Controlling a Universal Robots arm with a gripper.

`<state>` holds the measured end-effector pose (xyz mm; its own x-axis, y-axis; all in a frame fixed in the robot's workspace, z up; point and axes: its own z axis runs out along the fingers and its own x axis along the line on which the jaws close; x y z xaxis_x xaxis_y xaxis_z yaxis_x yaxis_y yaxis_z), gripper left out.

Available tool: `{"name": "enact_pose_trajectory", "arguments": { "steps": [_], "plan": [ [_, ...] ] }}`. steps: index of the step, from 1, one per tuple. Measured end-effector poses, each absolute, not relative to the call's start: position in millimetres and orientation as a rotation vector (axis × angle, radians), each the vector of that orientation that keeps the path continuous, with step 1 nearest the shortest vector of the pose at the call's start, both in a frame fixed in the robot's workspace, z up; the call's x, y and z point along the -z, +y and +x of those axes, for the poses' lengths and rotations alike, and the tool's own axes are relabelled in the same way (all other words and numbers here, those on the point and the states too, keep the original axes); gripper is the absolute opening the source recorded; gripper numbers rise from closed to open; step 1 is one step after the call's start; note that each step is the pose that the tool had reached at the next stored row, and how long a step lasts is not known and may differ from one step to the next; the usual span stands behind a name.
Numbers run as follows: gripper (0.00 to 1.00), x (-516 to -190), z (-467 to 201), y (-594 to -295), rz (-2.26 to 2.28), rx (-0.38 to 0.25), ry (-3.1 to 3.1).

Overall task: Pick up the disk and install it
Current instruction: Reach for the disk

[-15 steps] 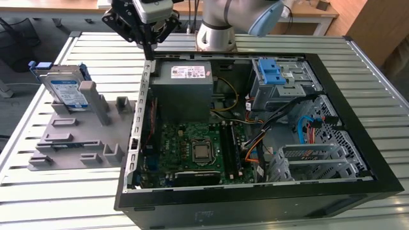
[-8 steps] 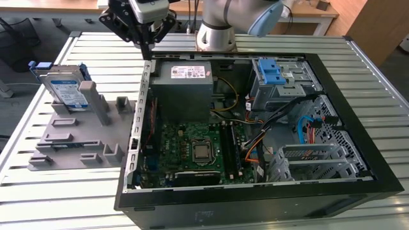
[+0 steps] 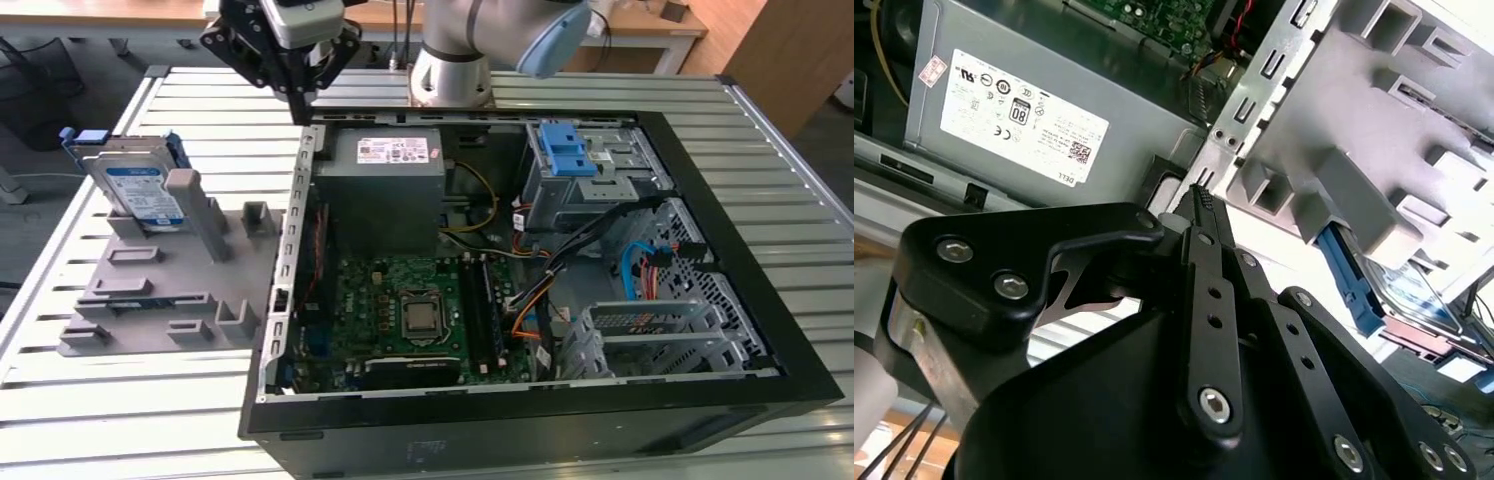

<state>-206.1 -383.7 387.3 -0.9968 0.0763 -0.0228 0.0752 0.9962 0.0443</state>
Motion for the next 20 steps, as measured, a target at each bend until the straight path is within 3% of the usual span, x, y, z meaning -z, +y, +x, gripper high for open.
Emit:
{"name": "enact_pose_trajectory", "arguments": {
  "steps": [20],
  "plan": [
    [0.11, -385.7, -219.0, -381.1, 0.118, -0.068, 3.114]
  ]
}}
